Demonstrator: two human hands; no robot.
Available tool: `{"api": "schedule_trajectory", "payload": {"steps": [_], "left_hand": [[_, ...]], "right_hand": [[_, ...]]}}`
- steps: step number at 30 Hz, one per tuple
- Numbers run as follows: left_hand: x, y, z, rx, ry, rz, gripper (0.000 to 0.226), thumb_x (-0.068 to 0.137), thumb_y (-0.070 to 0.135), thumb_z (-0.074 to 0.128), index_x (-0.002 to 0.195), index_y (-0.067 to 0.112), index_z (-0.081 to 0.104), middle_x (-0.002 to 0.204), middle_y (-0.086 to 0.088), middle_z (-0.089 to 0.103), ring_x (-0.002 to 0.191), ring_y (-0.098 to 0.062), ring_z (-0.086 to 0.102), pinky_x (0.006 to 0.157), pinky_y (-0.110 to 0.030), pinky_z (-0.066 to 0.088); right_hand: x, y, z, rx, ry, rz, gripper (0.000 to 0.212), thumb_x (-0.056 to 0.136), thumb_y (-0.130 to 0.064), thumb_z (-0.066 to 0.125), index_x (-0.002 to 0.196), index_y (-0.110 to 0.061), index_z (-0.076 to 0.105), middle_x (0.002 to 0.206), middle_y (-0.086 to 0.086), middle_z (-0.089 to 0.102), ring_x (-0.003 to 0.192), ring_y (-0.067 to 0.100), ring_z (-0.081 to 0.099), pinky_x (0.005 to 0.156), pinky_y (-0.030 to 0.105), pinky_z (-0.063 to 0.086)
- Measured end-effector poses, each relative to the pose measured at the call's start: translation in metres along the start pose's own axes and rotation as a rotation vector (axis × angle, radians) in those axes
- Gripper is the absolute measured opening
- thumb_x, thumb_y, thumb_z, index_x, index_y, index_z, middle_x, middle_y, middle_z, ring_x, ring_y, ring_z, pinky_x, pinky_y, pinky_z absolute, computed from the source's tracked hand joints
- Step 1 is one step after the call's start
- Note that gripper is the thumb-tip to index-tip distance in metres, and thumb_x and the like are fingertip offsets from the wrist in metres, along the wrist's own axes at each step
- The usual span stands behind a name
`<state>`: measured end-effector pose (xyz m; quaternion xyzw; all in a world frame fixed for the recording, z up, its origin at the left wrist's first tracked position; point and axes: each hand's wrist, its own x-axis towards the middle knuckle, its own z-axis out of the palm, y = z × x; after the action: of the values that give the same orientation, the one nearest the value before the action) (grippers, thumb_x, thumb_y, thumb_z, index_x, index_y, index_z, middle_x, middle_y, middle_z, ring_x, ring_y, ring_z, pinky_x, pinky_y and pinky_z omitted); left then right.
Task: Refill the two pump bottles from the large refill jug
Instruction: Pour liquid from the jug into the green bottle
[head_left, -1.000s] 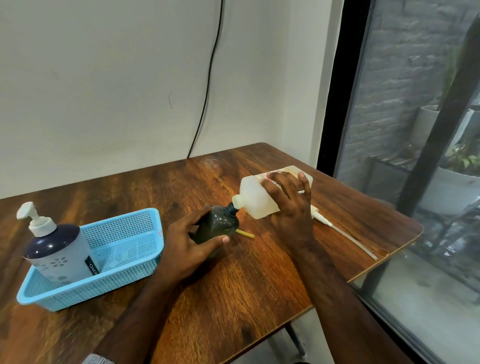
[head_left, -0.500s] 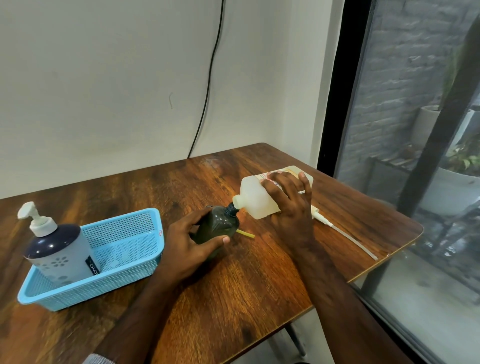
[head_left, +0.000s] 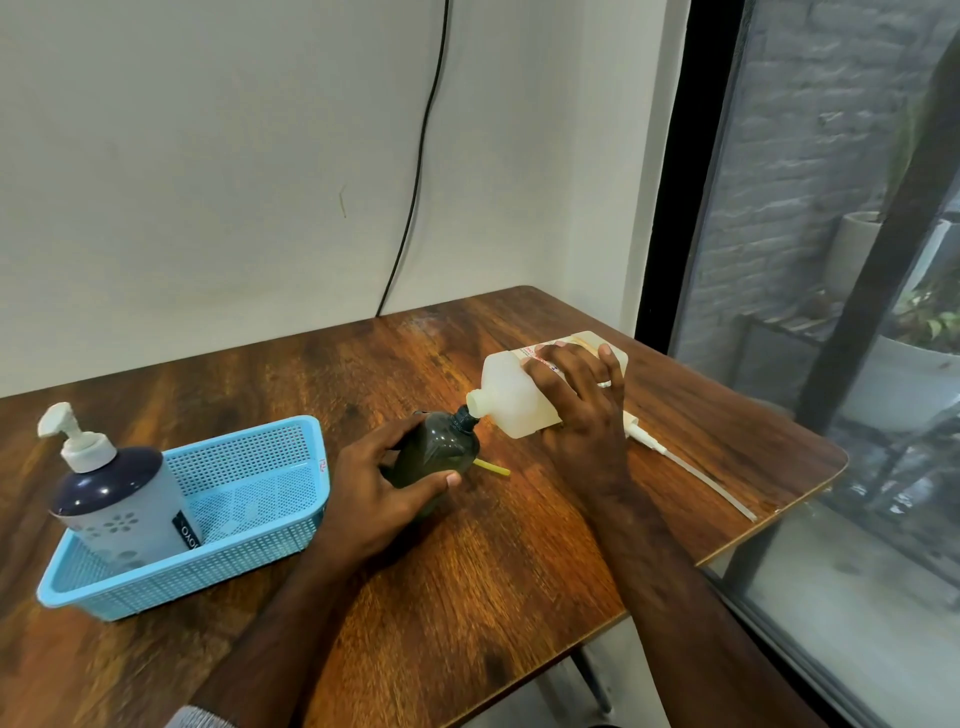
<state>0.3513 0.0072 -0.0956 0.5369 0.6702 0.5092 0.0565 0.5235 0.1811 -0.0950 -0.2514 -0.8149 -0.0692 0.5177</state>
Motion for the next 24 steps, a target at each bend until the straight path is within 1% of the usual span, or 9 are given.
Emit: {"api": "schedule_trajectory", "payload": {"steps": [3,5,8,10,14,17,19,21,24], "left_hand": [[-0.0002,0.0019,-0.0005,-0.014,0.005,-0.005,0.068,0.07,0.035,0.086,0.132,0.029,0.057,0.117,0.021,0.061,0.106,0.014,0.054,0.083,-0.018,0.049],[-0.0006,0.003,-0.0004,-0.016,0.004,-0.004,0.068,0.07,0.034,0.086,0.131,0.032,0.056,0.115,0.025,0.059,0.105,0.017,0.053,0.082,-0.016,0.049],[-0.0006,0.0022,-0.0003,-0.009,0.004,-0.005,0.069,0.07,0.034,0.086,0.133,0.028,0.057,0.12,0.016,0.062,0.106,0.012,0.054,0.083,-0.017,0.049],[-0.0005,0.0018,-0.0006,-0.005,0.001,0.001,0.07,0.07,0.035,0.086,0.134,0.025,0.058,0.122,0.014,0.063,0.108,0.009,0.055,0.084,-0.017,0.049],[-0.0008,0.0044,-0.0004,-0.007,0.009,0.015,0.066,0.07,0.029,0.088,0.13,0.024,0.06,0.115,0.017,0.064,0.105,0.017,0.054,0.079,-0.002,0.045],[-0.0012,0.0058,-0.0006,-0.017,0.008,0.008,0.065,0.07,0.027,0.087,0.128,0.03,0.057,0.112,0.025,0.06,0.103,0.021,0.053,0.078,0.0,0.043],[-0.0008,0.0055,-0.0008,-0.019,0.004,0.015,0.066,0.07,0.028,0.087,0.128,0.03,0.057,0.113,0.024,0.06,0.103,0.021,0.053,0.078,0.0,0.044],[-0.0003,0.0046,-0.0011,-0.025,-0.004,0.018,0.067,0.069,0.032,0.088,0.129,0.029,0.058,0.114,0.023,0.061,0.105,0.018,0.054,0.079,-0.001,0.044],[0.0004,0.0023,-0.001,-0.039,-0.004,0.029,0.074,0.064,0.052,0.082,0.13,0.025,0.061,0.118,0.017,0.066,0.107,0.009,0.059,0.08,-0.004,0.046]], "right_hand": [[-0.0004,-0.0001,-0.0001,0.003,-0.001,0.002,0.082,0.066,-0.019,0.093,0.134,-0.025,0.047,0.136,0.012,0.058,0.13,0.028,0.045,0.125,0.037,-0.001],[-0.0006,-0.0002,0.0,0.004,-0.003,0.003,0.082,0.066,-0.019,0.093,0.134,-0.025,0.047,0.136,0.012,0.058,0.13,0.028,0.045,0.125,0.037,-0.001],[0.0,-0.0002,0.0,0.002,0.002,-0.001,0.082,0.065,-0.02,0.093,0.134,-0.025,0.047,0.135,0.013,0.059,0.13,0.028,0.045,0.125,0.036,-0.001],[0.0,-0.0005,-0.0001,-0.001,0.002,-0.003,0.082,0.065,-0.02,0.093,0.133,-0.024,0.048,0.135,0.013,0.059,0.13,0.028,0.045,0.125,0.036,-0.002],[-0.001,-0.0002,0.0002,0.008,-0.004,0.009,0.081,0.066,-0.018,0.092,0.133,-0.025,0.047,0.136,0.012,0.058,0.13,0.028,0.044,0.125,0.037,-0.001],[-0.0007,0.0005,0.0003,0.012,-0.01,0.005,0.081,0.066,-0.019,0.092,0.133,-0.025,0.047,0.135,0.012,0.059,0.13,0.028,0.045,0.125,0.037,-0.001],[-0.0006,0.0004,0.0003,0.017,-0.008,0.003,0.081,0.066,-0.019,0.092,0.133,-0.024,0.048,0.135,0.014,0.059,0.13,0.028,0.044,0.125,0.036,-0.002],[-0.0007,0.0009,0.0004,0.02,-0.002,-0.002,0.08,0.065,-0.02,0.092,0.133,-0.023,0.049,0.134,0.014,0.06,0.13,0.028,0.043,0.125,0.035,-0.002],[-0.0007,0.0025,0.0011,0.021,0.002,-0.017,0.079,0.065,-0.018,0.092,0.132,-0.023,0.049,0.133,0.014,0.06,0.129,0.028,0.043,0.125,0.035,-0.002]]}}
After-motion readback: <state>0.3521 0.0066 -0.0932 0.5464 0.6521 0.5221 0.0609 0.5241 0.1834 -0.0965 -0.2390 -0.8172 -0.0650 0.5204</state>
